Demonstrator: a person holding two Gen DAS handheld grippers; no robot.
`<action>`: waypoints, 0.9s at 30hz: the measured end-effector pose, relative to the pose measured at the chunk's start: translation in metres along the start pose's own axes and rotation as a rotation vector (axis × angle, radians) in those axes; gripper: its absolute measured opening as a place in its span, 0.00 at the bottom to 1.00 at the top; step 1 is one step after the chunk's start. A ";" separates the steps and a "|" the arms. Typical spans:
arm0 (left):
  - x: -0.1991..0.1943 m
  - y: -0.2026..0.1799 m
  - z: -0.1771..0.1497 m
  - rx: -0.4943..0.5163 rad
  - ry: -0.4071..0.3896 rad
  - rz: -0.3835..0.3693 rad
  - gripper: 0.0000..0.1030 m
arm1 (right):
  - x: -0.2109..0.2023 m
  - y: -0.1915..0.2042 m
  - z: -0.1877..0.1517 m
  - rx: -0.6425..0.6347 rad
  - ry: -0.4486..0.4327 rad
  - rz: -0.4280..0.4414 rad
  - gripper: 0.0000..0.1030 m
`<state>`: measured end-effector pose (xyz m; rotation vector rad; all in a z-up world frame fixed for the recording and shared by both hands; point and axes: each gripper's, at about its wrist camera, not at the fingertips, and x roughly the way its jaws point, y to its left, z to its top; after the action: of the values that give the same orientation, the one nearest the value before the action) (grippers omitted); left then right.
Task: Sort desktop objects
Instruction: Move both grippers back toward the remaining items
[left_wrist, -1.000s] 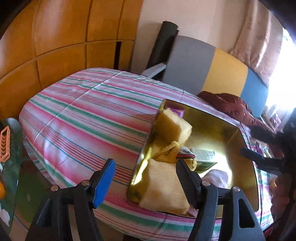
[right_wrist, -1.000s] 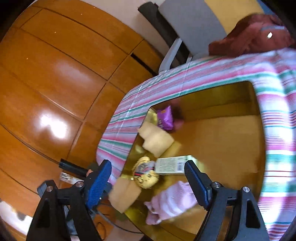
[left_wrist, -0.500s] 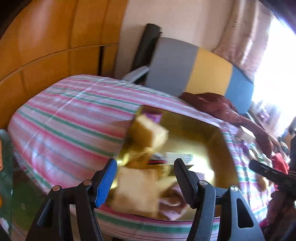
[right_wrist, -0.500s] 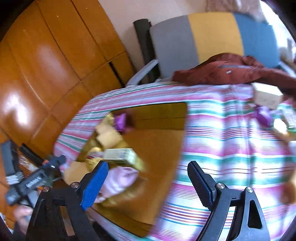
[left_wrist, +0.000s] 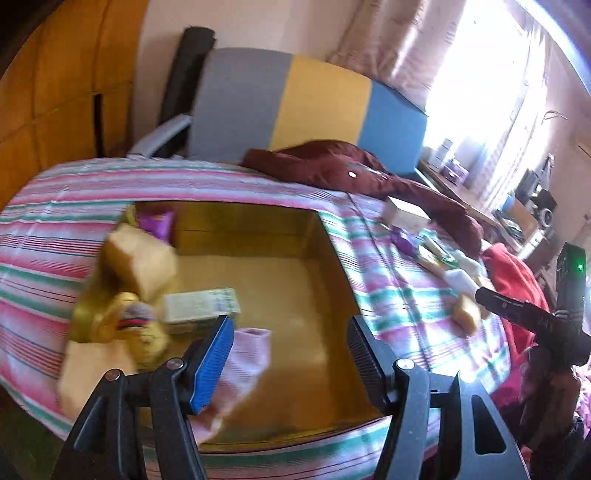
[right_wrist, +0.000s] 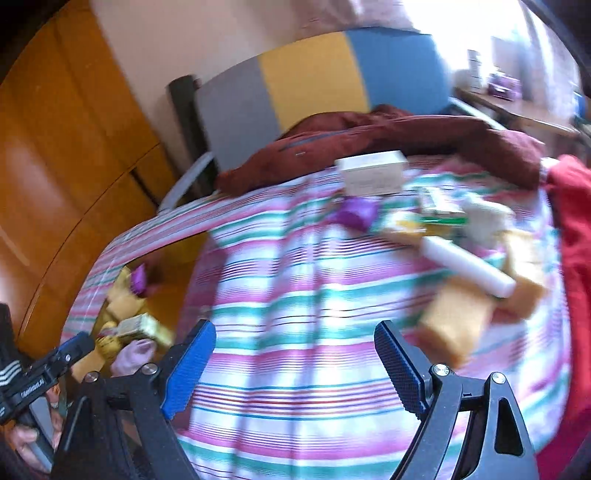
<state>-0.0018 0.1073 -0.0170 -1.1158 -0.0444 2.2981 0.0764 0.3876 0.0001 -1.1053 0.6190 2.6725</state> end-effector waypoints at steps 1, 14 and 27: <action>0.004 -0.006 0.001 0.007 0.011 -0.018 0.59 | -0.005 -0.009 0.001 0.015 -0.006 -0.014 0.86; 0.030 -0.057 0.014 0.059 0.075 -0.080 0.59 | -0.044 -0.085 0.017 0.176 -0.055 -0.114 0.88; 0.049 -0.102 0.025 0.125 0.118 -0.121 0.58 | -0.039 -0.105 0.026 0.167 -0.015 -0.102 0.88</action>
<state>0.0059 0.2227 -0.0074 -1.1496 0.0749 2.0955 0.1210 0.4932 0.0121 -1.0413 0.7463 2.4896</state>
